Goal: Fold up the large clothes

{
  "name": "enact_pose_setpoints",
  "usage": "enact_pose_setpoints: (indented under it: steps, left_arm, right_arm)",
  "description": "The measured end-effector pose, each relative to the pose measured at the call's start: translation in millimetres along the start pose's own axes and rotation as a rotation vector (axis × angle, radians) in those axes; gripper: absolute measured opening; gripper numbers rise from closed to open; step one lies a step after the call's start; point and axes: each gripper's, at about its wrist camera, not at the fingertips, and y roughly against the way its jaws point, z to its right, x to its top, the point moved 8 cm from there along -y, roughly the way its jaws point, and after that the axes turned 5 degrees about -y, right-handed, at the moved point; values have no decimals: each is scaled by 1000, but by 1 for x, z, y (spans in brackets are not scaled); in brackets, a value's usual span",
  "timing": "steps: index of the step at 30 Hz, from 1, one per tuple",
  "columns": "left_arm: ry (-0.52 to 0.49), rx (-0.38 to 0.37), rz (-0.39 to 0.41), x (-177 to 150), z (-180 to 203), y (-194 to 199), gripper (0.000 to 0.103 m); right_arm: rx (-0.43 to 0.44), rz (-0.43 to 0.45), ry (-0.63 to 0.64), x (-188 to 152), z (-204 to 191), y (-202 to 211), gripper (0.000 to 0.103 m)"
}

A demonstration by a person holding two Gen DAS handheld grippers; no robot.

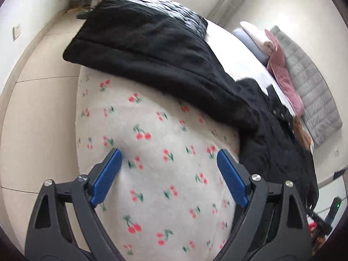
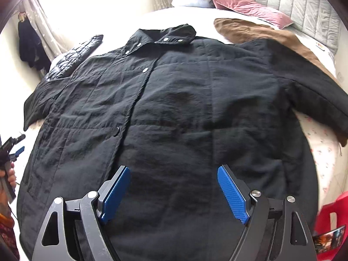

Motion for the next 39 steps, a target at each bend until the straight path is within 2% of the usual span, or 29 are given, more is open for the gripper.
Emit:
enact_pose_setpoints:
  steps: [5,7,9,12,16,17,18,19,21,24,28,31,34,36,39]
  left_arm:
    - [161,-34,106,34,-30,-11,89]
    - [219,-51,146,46,-39,-15,89]
    - [278,-62,187,56,-47,-18,86]
    - [385,-57,235,66,-64,-23,77]
    - [545,-63,288,69,-87,-23,40]
    - [572,-69,291,70,-89,-24,21]
    - [587,-81,291,72,-91,-23,9]
    - [588,-101,298,76,-90,-20,7]
    - [555,-97,339,86,-80,-6,6]
    - [432,-75,399,107,-46,23,5]
    - [271,-107,478,140,11,67,5]
    - [152,-177,540,162,71,100,5]
    - [11,-281,572,173,142,126,5]
    - [-82,-347,569,169,192,136,5]
    - [-186,-423,523,154,257,135,5]
  right_arm:
    - [1,-17,-9,-12,2,-44,86]
    - [-3,44,26,-14,-1,-45,92]
    - [-28,52,80,-16,-6,-46,94]
    - [-22,60,86,-14,-7,-49,98]
    - [-16,62,87,-12,-6,-53,100]
    - [-16,62,87,-12,-6,-52,100]
    - [-17,62,86,-12,-6,-52,100]
    - [-18,62,87,-12,-6,-52,100]
    - [-19,62,87,-11,-6,-53,100]
    - [-19,61,86,-9,-6,-54,100]
    - [-24,62,90,-7,-6,-55,100]
    - [-27,65,90,-6,-7,-54,100]
    - [-28,66,85,-6,-7,-53,100]
    - [-29,69,83,-5,-7,-53,100]
    - [-27,71,80,-5,-6,-52,100]
